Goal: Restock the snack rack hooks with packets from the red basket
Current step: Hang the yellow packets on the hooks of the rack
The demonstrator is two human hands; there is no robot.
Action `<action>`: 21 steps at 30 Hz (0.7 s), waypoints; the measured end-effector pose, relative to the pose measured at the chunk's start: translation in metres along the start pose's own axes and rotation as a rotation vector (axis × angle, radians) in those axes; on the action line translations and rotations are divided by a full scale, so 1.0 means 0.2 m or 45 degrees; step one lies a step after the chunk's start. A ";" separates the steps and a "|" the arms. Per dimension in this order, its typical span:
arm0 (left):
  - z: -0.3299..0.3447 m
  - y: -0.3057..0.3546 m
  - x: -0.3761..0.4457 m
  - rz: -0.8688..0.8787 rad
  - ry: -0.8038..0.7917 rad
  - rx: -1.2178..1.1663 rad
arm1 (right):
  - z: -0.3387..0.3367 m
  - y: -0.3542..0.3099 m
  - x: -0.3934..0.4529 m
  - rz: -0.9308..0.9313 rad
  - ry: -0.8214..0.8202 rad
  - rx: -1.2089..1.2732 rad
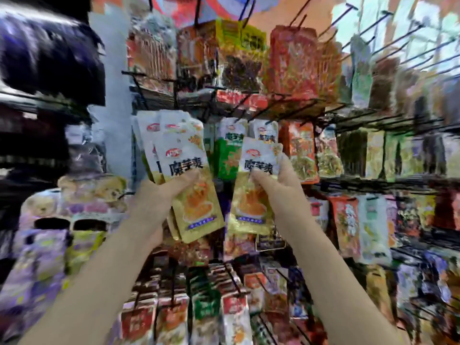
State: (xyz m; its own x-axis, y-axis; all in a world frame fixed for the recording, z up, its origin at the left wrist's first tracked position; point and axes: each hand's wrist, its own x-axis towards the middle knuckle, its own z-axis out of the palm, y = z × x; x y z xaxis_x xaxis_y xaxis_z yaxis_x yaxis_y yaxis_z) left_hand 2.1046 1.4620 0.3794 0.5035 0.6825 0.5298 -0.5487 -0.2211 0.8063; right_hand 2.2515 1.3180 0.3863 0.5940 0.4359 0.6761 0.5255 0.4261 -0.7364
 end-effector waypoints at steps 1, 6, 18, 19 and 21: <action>-0.04 0.03 0.02 0.027 0.030 0.007 | 0.04 -0.02 0.04 0.008 -0.004 -0.020; -0.11 0.13 0.13 0.178 -0.014 0.083 | 0.23 -0.10 0.26 0.005 -0.004 -0.009; -0.05 0.11 0.35 0.105 -0.035 0.014 | 0.38 -0.17 0.63 -0.155 0.066 -0.095; -0.05 0.10 0.36 0.108 -0.038 0.018 | 0.38 -0.17 0.65 -0.160 0.062 -0.086; -0.04 0.10 0.36 0.107 -0.036 0.020 | 0.39 -0.18 0.67 -0.166 0.059 -0.094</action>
State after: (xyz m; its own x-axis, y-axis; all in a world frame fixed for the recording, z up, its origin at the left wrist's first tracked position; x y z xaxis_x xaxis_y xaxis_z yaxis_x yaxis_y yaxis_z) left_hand 2.1242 1.5135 0.4320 0.4745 0.6414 0.6029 -0.5796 -0.2877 0.7624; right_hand 2.2645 1.4227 0.5046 0.5443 0.3429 0.7656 0.6425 0.4164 -0.6433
